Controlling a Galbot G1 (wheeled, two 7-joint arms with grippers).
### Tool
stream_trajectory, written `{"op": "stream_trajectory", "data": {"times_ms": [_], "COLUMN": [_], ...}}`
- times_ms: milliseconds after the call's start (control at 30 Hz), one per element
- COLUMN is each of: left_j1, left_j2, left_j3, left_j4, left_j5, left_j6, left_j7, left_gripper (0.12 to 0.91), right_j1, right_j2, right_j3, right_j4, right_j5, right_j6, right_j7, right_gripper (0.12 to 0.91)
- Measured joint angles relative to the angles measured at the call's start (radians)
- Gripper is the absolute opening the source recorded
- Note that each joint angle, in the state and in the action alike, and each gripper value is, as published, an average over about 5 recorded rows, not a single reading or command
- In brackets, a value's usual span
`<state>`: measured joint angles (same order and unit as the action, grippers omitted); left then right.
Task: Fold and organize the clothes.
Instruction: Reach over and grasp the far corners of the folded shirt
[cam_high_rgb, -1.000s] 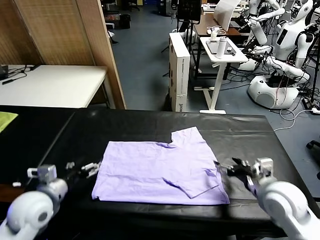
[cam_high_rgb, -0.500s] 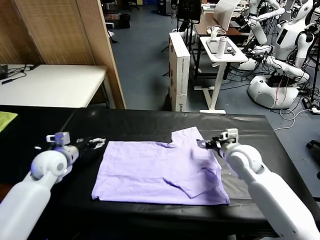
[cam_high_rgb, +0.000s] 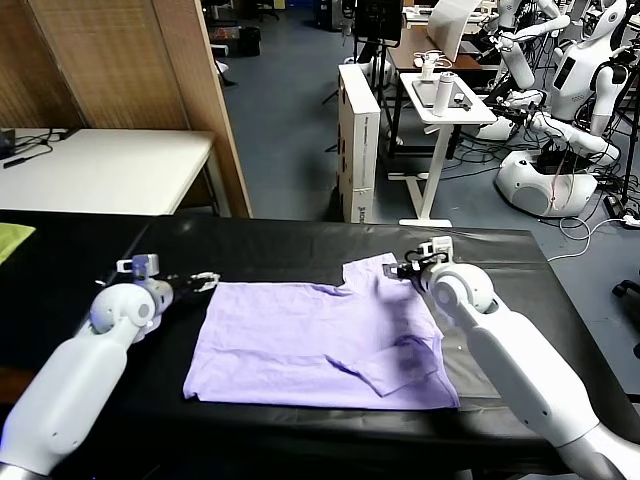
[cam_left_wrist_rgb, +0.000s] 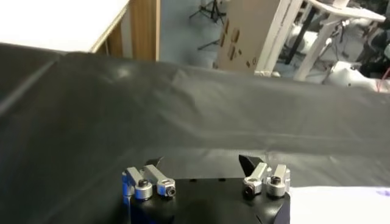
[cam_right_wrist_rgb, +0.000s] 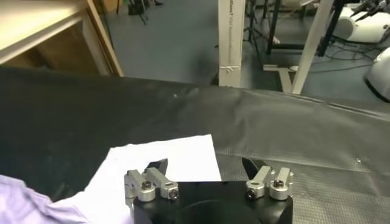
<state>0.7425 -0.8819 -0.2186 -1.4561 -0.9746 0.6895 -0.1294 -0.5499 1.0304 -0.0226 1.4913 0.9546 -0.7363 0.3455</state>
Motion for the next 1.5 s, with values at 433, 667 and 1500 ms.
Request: {"op": "stream_trajectory", "data": {"times_ms": [433, 667, 1500], "left_j1": [0.057, 0.077, 0.072], "left_j2": [0.011, 0.009, -0.027], "left_j3": [-0.005, -0.006, 0.024], "left_j4": [-0.056, -0.069, -0.060], "left_j5": [0.004, 0.011, 0.048], "left_j6": [0.008, 0.007, 0.001], "left_j7": [0.010, 0.016, 0.037], "left_gripper": [0.893, 0.780, 0.228], "right_j1": [-0.014, -0.026, -0.045], "right_j2": [0.009, 0.009, 0.012], "right_j3": [0.000, 0.002, 0.007], "right_j4": [-0.028, -0.031, -0.026], "right_j5": [-0.019, -0.026, -0.035], "right_j6": [0.000, 0.000, 0.001], "right_j7": [-0.013, -0.018, -0.031], "right_gripper": [0.868, 0.807, 0.194]}}
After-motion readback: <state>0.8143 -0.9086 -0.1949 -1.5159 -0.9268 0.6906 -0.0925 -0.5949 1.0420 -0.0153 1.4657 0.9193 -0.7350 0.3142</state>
